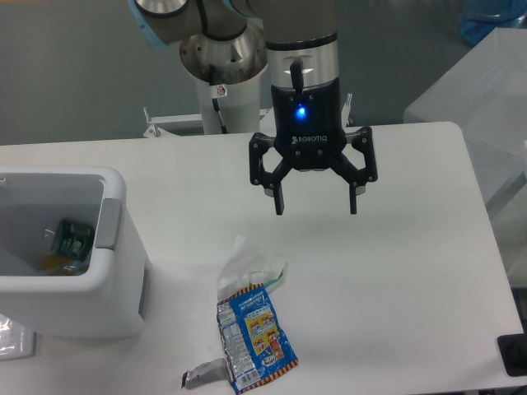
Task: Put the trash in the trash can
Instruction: 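Move the open gripper down toward the clear plastic wrapper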
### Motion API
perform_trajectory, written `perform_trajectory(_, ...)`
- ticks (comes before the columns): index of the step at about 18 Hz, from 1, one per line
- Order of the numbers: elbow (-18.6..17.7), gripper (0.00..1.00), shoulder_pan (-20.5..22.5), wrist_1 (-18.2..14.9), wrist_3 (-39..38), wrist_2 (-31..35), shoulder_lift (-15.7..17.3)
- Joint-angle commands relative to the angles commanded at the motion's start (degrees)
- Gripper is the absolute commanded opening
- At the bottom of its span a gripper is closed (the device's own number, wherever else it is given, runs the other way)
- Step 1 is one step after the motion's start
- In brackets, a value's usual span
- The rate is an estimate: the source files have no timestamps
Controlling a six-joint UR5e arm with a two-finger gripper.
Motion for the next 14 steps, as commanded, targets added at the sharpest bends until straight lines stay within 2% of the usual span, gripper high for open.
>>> perform_trajectory(4,-1.22,1.00,-0.26,-0.26,0.00,1.14,0.26)
perform_trajectory(7,-4.56,1.00,-0.44,0.53,0.00,1.14,0.62)
perform_trajectory(14,-9.66,1.00,-0.79,1.14,-0.09,0.97,0.26)
